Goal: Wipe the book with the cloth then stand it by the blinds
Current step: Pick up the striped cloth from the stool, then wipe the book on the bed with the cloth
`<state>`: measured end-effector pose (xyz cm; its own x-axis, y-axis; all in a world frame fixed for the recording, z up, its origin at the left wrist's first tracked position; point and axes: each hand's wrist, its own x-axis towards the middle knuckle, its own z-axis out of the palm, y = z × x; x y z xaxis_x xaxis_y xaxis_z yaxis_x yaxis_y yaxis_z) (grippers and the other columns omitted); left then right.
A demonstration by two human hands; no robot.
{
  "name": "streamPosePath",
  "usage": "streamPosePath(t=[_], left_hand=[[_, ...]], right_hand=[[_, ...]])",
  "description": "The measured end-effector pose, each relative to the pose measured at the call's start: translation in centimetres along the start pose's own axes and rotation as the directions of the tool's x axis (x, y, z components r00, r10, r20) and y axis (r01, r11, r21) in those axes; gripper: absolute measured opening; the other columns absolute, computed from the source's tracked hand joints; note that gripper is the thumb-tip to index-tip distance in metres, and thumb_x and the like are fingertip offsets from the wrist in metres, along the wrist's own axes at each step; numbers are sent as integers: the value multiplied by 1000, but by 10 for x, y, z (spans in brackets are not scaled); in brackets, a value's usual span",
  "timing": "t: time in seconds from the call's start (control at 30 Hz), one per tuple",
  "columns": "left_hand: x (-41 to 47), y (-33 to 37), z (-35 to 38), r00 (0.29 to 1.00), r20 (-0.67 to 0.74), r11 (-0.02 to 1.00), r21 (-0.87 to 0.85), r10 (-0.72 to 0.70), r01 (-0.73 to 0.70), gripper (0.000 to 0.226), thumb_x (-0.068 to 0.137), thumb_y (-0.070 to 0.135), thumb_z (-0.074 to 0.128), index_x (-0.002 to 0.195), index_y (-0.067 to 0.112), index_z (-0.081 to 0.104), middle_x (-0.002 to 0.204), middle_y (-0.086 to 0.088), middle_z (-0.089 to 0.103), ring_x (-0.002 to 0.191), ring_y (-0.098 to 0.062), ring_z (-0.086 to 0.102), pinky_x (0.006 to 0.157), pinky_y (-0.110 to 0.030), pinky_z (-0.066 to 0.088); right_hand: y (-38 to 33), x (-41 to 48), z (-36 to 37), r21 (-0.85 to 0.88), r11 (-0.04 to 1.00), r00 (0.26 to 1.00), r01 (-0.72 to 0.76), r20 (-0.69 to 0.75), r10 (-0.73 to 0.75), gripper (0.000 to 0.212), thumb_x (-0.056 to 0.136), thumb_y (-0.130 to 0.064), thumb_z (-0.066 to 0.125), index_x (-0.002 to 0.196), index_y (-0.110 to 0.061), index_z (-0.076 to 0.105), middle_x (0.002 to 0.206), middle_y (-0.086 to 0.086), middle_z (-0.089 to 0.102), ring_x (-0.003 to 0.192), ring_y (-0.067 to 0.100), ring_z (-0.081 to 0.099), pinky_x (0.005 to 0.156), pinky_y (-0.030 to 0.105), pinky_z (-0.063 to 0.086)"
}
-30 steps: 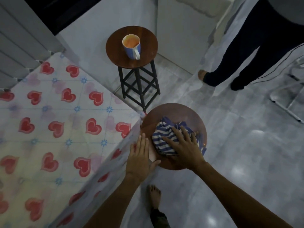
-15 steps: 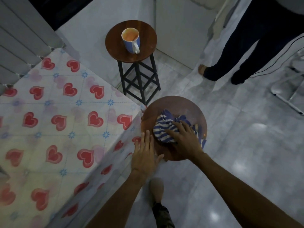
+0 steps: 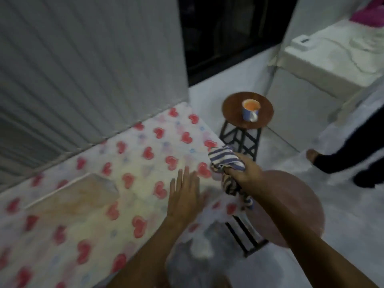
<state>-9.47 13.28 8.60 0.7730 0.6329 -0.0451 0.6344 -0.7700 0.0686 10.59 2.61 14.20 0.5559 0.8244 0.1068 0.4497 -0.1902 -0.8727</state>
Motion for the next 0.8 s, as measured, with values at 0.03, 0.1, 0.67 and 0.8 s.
streamPosePath(t=[0.03, 0.1, 0.67, 0.8], left_hand=[[-4, -28, -13, 997, -44, 998, -23, -59, 58, 73, 101, 59, 36, 155, 10, 35, 165, -19, 24, 153, -38, 20, 119, -53, 25], [-15, -86, -38, 979, -104, 983, -73, -173, 166, 74, 99, 60, 44, 154, 11, 38, 165, -16, 25, 153, -37, 21, 119, -54, 24], [-93, -411, -91, 949, 179, 964, -16, -258, 265, 28, 107, 36, 32, 121, 26, 54, 119, -6, 70, 107, -29, 64, 83, -39, 43], [-81, -430, -98, 942, 112, 913, -234, -316, 334, 29, 107, 40, 34, 106, 23, 57, 100, -9, 70, 91, -32, 65, 74, -37, 49]], right_hand=[[-21, 9, 19, 30, 1000, 1000, 2, 16, -3, 29, 89, 6, 73, 107, -17, 74, 106, 2, 76, 104, 24, 71, 89, 38, 54], [-57, 27, 62, 65, 996, 997, 56, 58, -60, 26, 88, 0, 74, 106, -19, 74, 107, 5, 77, 103, 26, 71, 89, 47, 54], [-203, 19, 322, 96, 990, 982, 105, 145, -118, 53, 90, -11, 75, 97, -62, 63, 96, -48, 65, 92, -21, 62, 76, -5, 40], [-213, 26, 323, 78, 985, 984, 154, 80, -160, 54, 91, -5, 73, 104, -56, 64, 104, -39, 69, 96, -14, 65, 79, -1, 43]])
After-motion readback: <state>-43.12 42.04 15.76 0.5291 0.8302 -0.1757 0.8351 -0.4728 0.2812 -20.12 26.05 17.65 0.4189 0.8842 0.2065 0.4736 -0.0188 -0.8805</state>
